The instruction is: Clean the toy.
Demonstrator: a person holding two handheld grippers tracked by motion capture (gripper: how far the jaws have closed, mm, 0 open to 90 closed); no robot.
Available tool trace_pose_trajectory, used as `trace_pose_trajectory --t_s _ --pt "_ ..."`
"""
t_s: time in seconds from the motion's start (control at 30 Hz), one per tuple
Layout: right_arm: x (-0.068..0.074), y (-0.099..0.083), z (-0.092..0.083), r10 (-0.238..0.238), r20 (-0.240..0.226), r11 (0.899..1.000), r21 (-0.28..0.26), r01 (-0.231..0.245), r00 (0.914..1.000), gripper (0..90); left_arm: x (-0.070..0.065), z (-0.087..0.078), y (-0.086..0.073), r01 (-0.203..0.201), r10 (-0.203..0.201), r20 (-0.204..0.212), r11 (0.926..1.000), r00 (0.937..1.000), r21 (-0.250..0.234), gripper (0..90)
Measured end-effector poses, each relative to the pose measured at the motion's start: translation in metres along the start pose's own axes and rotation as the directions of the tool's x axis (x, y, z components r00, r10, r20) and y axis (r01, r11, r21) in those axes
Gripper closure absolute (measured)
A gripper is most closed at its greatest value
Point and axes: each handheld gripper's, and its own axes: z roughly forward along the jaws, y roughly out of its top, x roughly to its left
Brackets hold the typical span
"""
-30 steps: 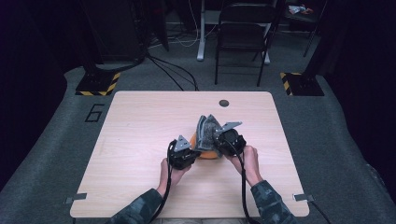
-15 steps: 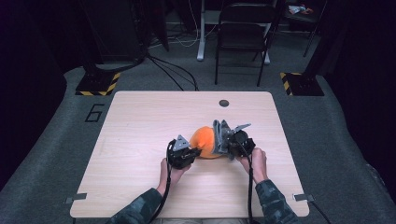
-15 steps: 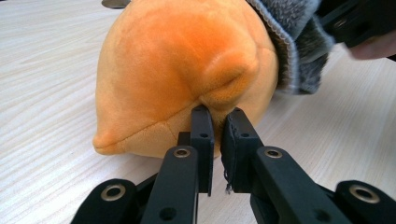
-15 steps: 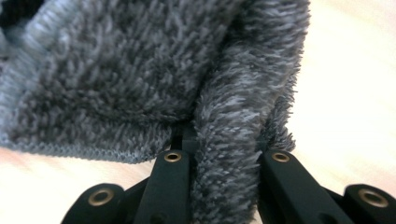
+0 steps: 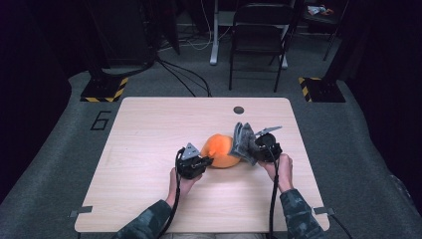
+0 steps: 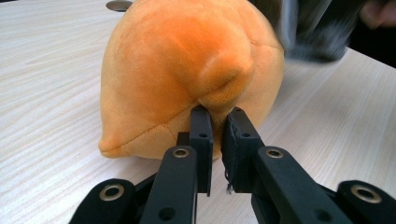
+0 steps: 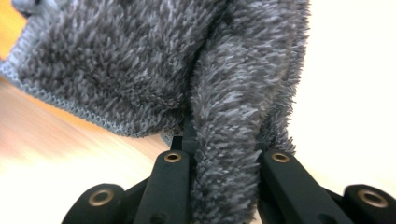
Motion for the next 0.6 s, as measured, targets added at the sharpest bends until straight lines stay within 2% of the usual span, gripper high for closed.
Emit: trace_pose_trajectory --t_s 0.1,0.17,0.23,0.3,0.33,0.4,0.43,0.53,0.6 --pt "0.015 0.010 -0.012 -0.022 -0.043 0.997 -0.070 0.019 0.9988 78.0 0.000 0.001 0.000 -0.004 0.004 0.005 1.0000 1.0000 -0.005 81.5" --pt "0.025 0.012 -0.005 -0.063 -0.062 0.998 -0.031 0.061 0.9961 78.1 0.000 0.000 0.000 -0.012 0.012 0.006 0.9999 0.9999 -0.008 78.6" --pt "0.032 0.009 0.009 -0.093 -0.039 0.996 0.011 0.093 0.9949 78.1 0.000 -0.002 0.000 -0.007 0.008 0.019 0.9996 0.9998 -0.029 69.4" --pt "0.033 0.006 0.018 -0.087 -0.028 0.996 0.017 0.087 0.9958 78.2 -0.002 -0.003 -0.001 -0.033 0.032 -0.012 0.9988 0.9994 -0.037 58.1" --pt "0.031 0.006 0.018 -0.078 -0.037 0.997 0.015 0.079 0.9963 78.1 -0.004 -0.003 -0.001 -0.058 0.057 -0.028 0.9976 0.9980 -0.037 53.3" --pt "0.030 0.005 0.017 -0.082 -0.026 0.997 0.014 0.082 0.9963 78.1 -0.008 -0.003 -0.001 -0.097 0.095 -0.071 0.9949 0.9930 -0.028 46.2" --pt "0.030 0.005 0.018 -0.081 -0.028 0.997 0.016 0.081 0.9963 78.1 -0.008 -0.002 -0.002 -0.095 0.092 -0.079 0.9950 0.9926 -0.031 44.0" --pt "0.030 0.005 0.018 -0.079 -0.032 0.997 0.015 0.079 0.9964 78.1 -0.008 0.005 -0.003 -0.104 0.103 -0.095 0.9945 0.9901 -0.006 41.9" --pt "0.031 0.005 0.018 -0.080 -0.030 0.997 0.017 0.081 0.9963 78.1 -0.008 0.010 -0.007 -0.113 0.112 -0.113 0.9936 0.9872 -0.001 48.7"
